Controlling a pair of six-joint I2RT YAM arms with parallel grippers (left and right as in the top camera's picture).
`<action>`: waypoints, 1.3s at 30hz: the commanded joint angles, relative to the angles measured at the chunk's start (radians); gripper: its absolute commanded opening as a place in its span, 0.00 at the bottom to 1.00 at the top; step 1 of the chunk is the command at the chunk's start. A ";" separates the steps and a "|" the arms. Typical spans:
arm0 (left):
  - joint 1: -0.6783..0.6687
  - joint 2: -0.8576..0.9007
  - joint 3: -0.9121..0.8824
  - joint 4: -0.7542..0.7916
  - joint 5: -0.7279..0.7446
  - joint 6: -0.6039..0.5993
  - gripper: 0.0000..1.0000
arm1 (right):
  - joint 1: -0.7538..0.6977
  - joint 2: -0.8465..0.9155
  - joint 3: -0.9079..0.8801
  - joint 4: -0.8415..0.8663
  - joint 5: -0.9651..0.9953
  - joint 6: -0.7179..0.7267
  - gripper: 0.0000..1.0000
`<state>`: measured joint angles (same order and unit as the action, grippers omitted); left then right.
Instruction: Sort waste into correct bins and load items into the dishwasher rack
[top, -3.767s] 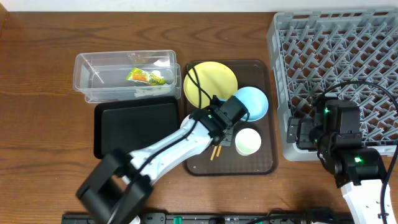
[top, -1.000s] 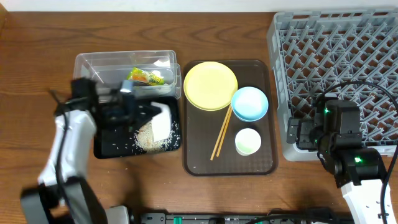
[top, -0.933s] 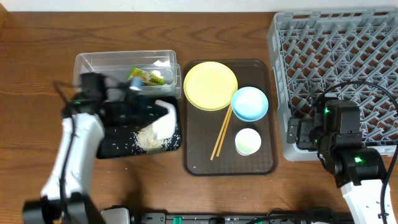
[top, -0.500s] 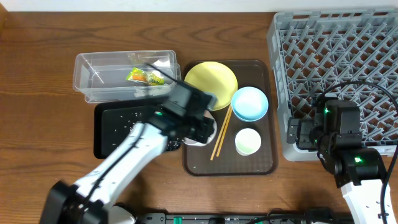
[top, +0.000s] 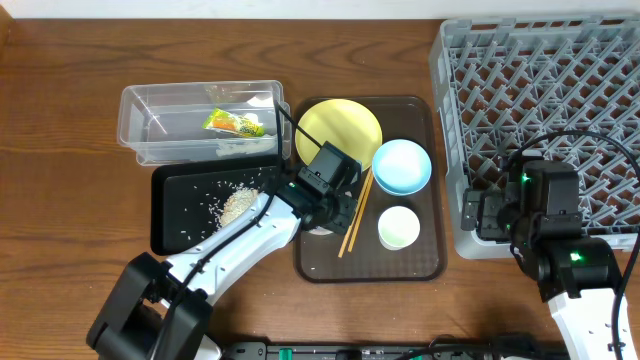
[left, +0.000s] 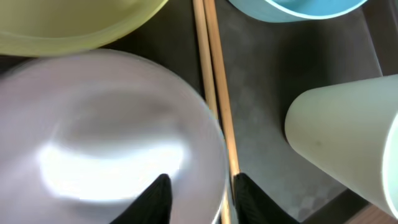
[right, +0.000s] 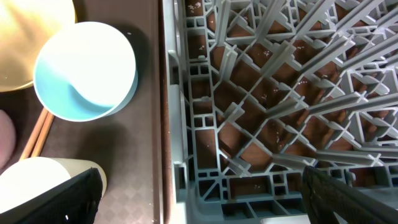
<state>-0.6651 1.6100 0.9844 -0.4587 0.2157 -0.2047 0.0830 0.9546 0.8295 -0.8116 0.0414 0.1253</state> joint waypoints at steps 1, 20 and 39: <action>-0.002 -0.031 0.024 0.004 -0.016 0.002 0.42 | 0.009 -0.003 0.020 -0.001 0.007 -0.006 0.99; -0.154 0.039 0.039 0.125 0.110 0.001 0.43 | 0.009 -0.003 0.020 -0.001 0.006 -0.006 0.99; 0.238 -0.136 0.042 0.288 0.405 -0.368 0.06 | 0.009 0.014 0.019 0.167 -0.247 0.005 0.99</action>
<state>-0.5186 1.4868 1.0126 -0.2134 0.4377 -0.4065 0.0830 0.9558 0.8314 -0.6704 -0.0185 0.1345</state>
